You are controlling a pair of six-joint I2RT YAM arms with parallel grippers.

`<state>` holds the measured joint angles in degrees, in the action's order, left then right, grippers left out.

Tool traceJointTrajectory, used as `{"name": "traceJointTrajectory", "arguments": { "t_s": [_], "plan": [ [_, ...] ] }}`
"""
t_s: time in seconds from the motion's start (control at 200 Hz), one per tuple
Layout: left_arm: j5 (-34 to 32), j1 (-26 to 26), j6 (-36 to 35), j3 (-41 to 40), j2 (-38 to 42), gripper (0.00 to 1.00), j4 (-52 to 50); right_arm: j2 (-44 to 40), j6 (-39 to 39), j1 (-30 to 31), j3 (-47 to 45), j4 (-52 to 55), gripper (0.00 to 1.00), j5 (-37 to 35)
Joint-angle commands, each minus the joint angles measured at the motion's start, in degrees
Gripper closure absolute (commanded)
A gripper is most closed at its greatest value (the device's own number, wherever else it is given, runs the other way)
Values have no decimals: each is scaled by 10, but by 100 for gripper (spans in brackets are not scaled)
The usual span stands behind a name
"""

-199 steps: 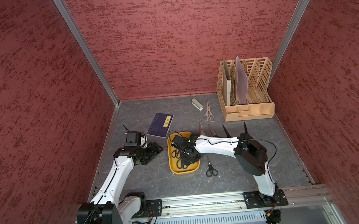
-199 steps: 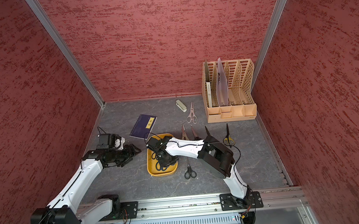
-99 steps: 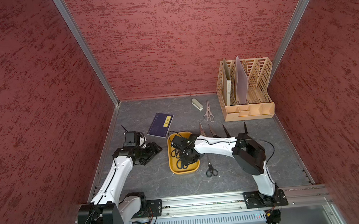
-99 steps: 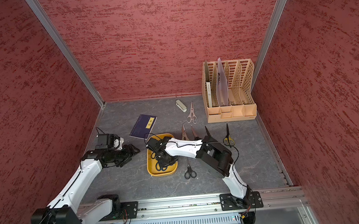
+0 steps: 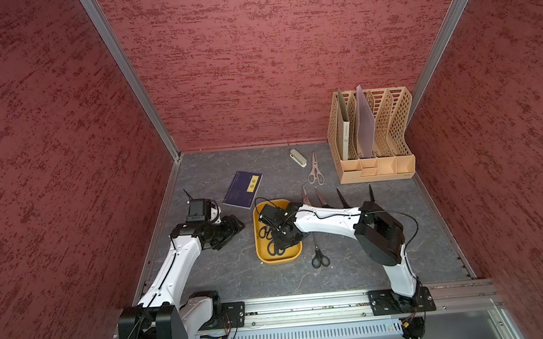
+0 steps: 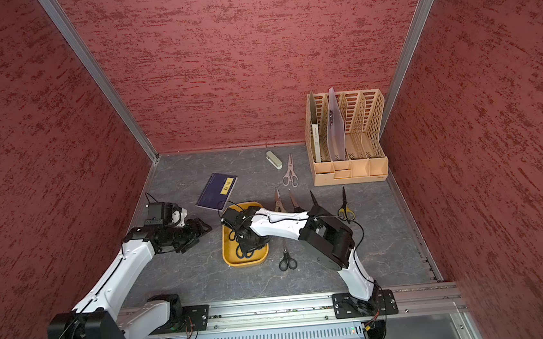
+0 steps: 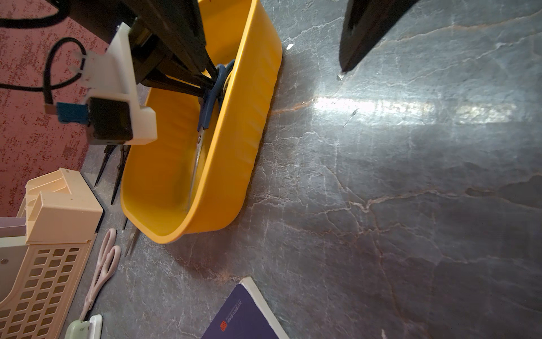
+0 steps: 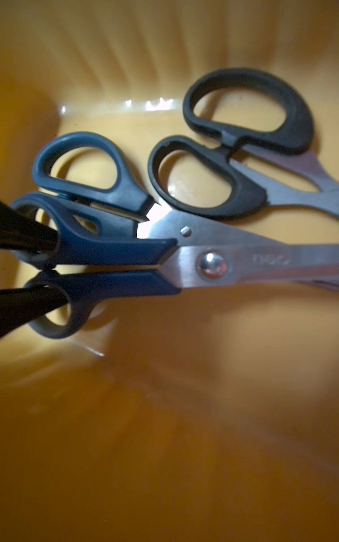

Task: Take the scissors out of the storage box
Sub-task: Pick up the scissors from the storage box, then place the scissors at the center of the board.

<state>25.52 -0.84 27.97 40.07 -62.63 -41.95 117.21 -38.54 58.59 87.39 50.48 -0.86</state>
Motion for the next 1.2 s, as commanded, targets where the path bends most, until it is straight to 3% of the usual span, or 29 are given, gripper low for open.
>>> {"name": "traceJointTrajectory", "arguments": {
  "t_s": [0.0,0.406,0.831,1.197],
  "plan": [
    [7,6,-8,14,3,25,1,-41,6,-2,27,26,95,-28],
    [17,4,-7,20,16,25,-13,-144,15,-7,3,85,95,-41],
    [5,-57,18,28,20,25,-15,-315,52,-70,-194,187,95,-63],
    [-20,-91,41,32,38,25,-28,-341,17,-102,-348,82,96,-23]
  ]
}}
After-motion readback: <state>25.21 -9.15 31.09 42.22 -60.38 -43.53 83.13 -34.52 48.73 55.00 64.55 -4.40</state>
